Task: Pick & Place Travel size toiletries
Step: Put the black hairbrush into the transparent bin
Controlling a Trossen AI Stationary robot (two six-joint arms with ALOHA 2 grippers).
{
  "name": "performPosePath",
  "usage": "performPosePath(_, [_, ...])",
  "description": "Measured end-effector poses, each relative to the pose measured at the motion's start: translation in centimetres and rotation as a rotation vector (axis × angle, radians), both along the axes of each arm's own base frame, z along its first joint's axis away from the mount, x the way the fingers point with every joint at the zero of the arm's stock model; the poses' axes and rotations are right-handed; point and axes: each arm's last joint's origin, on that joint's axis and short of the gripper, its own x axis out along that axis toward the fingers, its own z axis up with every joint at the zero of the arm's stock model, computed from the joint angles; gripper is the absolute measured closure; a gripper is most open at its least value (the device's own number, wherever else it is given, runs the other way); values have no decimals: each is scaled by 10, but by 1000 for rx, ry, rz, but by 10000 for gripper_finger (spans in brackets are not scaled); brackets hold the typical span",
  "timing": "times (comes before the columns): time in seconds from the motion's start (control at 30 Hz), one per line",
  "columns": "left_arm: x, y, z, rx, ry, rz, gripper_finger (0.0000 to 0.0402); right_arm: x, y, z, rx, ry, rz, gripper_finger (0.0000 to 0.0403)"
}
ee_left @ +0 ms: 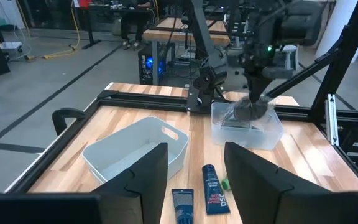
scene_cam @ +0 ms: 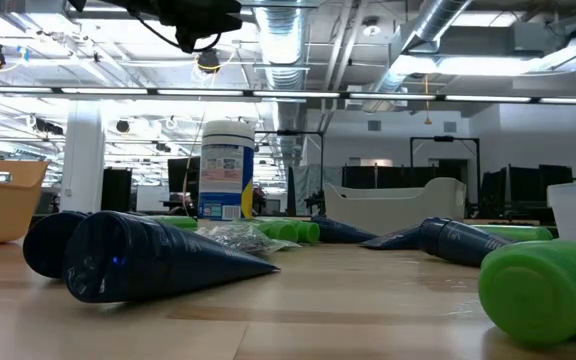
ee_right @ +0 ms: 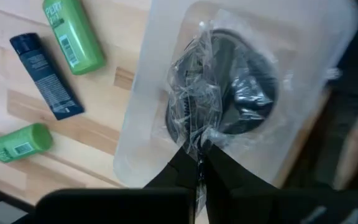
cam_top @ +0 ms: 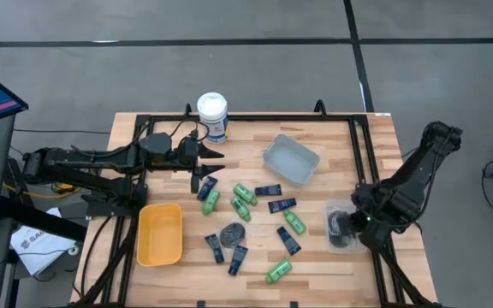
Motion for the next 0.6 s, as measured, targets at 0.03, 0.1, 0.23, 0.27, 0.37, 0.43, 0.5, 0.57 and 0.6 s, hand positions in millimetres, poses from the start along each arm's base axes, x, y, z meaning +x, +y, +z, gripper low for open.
performPosePath(0.03, [0, 0, 0, -11, -1, 2, 247, -1, -1, -6, 10, -7, 0, 403])
performPosePath(0.1, [0, 0, 0, -20, -2, 3, 247, -1, -3, -18, 28, -22, -5, 403])
performPosePath(0.23, [0, 0, 0, -21, -3, 3, 247, -2, -4, -33, 46, -36, -5, 403])
performPosePath(0.27, [0, 0, 0, -21, -3, 3, 247, -2, -4, -34, 45, -35, -5, 403])
performPosePath(0.37, [0, 0, 0, -21, -3, 3, 247, -2, -4, -34, 38, -34, 14, 395])
performPosePath(0.43, [0, 0, 0, -21, -3, 3, 247, -2, -4, -34, 38, -34, 14, 380])
performPosePath(0.5, [0, 0, 0, -21, -3, 1, 246, -2, -4, -34, 33, -34, 34, 355])
performPosePath(0.57, [0, -1, 0, -23, -3, -15, 241, -2, -4, -34, 28, -35, 57, 325])
performPosePath(0.6, [0, -1, 0, -24, -3, -22, 236, -2, -4, -34, 25, -35, 65, 308])
